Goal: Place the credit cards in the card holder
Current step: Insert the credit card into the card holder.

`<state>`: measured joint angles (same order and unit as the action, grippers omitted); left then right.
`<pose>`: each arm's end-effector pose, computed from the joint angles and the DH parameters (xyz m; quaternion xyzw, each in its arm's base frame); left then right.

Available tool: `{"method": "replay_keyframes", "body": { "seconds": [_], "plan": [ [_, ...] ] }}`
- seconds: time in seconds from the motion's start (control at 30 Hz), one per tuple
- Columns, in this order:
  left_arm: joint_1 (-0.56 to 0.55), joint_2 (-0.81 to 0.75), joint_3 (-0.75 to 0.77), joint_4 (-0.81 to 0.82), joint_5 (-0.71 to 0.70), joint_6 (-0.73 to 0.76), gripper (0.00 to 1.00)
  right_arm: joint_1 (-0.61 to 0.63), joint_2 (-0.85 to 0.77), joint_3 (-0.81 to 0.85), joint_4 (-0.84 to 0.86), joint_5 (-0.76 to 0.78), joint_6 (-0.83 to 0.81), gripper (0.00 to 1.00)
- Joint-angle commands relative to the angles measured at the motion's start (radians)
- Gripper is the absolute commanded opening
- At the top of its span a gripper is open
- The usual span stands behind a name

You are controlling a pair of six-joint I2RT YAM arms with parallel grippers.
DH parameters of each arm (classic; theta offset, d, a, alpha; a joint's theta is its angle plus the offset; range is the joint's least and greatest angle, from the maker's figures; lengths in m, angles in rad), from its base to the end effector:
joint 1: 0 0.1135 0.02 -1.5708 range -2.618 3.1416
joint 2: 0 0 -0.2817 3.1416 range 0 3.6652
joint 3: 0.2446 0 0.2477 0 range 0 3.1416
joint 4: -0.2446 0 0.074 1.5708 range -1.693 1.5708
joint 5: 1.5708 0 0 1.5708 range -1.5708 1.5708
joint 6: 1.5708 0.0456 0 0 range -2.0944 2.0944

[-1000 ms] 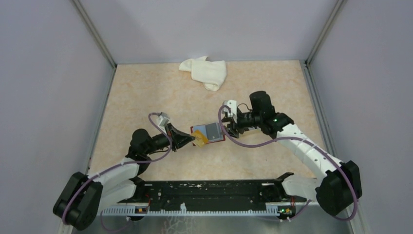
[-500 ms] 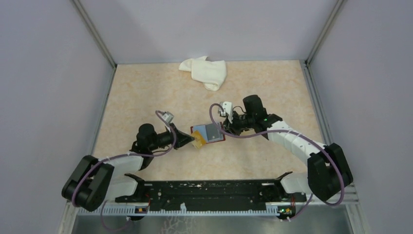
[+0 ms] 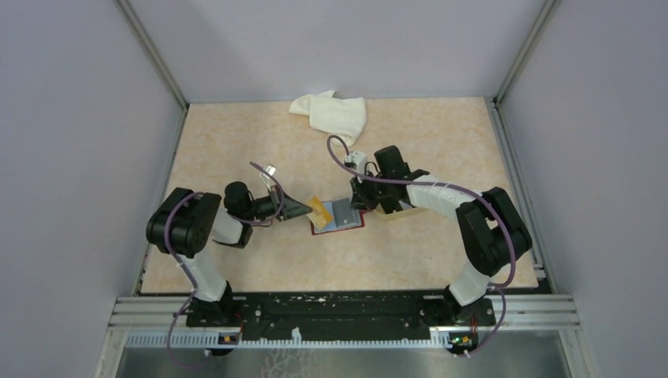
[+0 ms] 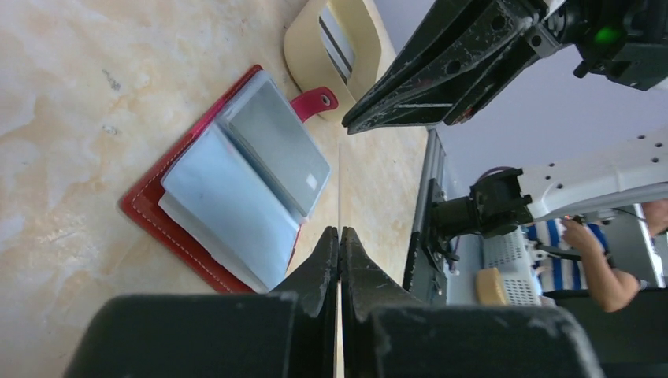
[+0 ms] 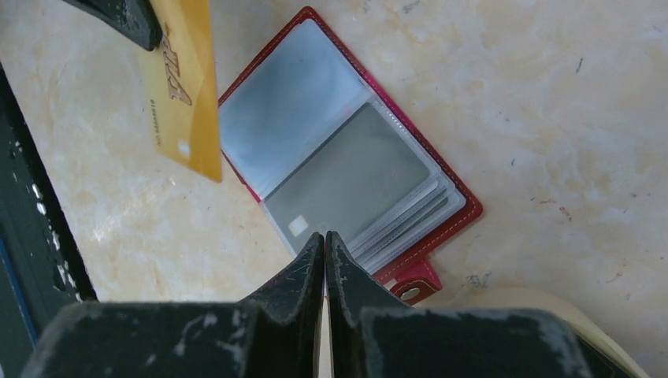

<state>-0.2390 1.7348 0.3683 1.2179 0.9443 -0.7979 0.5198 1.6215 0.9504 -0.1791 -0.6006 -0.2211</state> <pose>0.2566 -0.1005 0.1533 0.0992 0.7305 -0.5873 0.3341 0.2766 0.1880 0.2085 -0.4208 0.7955 0.3238 0.2918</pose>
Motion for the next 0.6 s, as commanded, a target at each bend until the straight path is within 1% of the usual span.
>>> {"method": "replay_keyframes", "body": {
  "seconds": [0.0,0.07,0.17,0.23,0.43,0.5,0.57],
  "plan": [
    [0.032,0.129,0.007,0.270,0.141,-0.196,0.00,0.009,0.042,0.042,0.067,0.017,0.166,0.03],
    [0.035,0.169,0.015,0.299,0.150,-0.229,0.00,0.009,0.067,0.049,0.069,0.032,0.190,0.02],
    [0.035,0.192,0.026,0.285,0.143,-0.228,0.00,0.011,0.102,0.059,0.050,0.044,0.199,0.02],
    [0.035,0.187,0.035,0.220,0.128,-0.200,0.00,0.012,0.116,0.064,0.041,0.056,0.201,0.02],
    [0.035,0.126,0.082,-0.101,0.046,-0.040,0.00,0.019,0.146,0.081,0.006,0.107,0.194,0.02],
    [0.035,0.117,0.097,-0.165,0.031,-0.015,0.00,0.019,0.151,0.086,0.001,0.119,0.190,0.01],
    [0.034,0.123,0.110,-0.193,0.026,-0.006,0.00,0.019,0.158,0.088,-0.006,0.124,0.186,0.01]
  ]
}}
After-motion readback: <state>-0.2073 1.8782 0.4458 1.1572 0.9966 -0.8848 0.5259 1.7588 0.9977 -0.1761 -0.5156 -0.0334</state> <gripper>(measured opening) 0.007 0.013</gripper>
